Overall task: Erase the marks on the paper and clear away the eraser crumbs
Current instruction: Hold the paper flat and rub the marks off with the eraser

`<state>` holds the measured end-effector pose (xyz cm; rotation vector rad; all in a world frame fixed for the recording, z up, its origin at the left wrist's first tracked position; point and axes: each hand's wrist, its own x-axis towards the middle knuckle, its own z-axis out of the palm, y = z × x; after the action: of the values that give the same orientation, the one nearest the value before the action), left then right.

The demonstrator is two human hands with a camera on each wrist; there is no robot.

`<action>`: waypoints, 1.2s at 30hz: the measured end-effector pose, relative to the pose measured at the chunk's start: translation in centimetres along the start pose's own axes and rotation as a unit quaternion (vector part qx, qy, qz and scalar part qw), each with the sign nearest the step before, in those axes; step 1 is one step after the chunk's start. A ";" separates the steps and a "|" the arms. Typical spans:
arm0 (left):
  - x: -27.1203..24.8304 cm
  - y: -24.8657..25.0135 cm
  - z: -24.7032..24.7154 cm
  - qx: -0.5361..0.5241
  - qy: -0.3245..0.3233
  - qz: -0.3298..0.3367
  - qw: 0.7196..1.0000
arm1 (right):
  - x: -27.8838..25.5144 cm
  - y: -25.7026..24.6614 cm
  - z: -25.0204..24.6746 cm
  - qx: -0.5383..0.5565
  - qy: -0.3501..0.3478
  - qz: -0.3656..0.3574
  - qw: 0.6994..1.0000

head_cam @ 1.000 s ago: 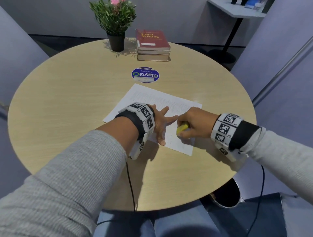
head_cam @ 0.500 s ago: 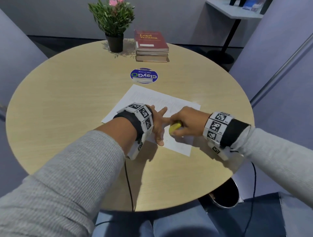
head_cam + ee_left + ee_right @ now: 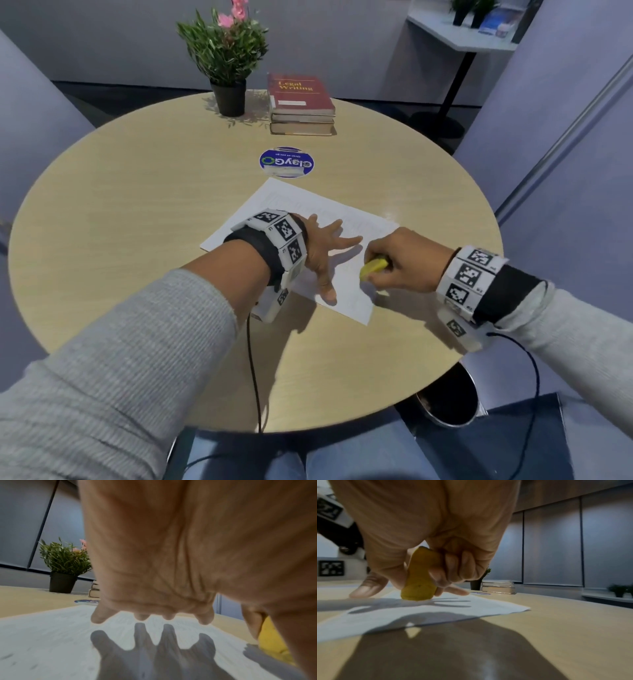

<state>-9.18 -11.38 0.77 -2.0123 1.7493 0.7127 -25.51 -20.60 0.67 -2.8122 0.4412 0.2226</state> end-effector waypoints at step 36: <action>1.3 0.8 2.3 0.069 0.011 0.023 0.997 | 0.2 -2.7 2.2 -0.019 -0.031 -0.072 0.997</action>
<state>-10.15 -11.15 -1.79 -1.9004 1.8112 0.5688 -24.70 -17.50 -0.73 -2.8503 0.2210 0.2905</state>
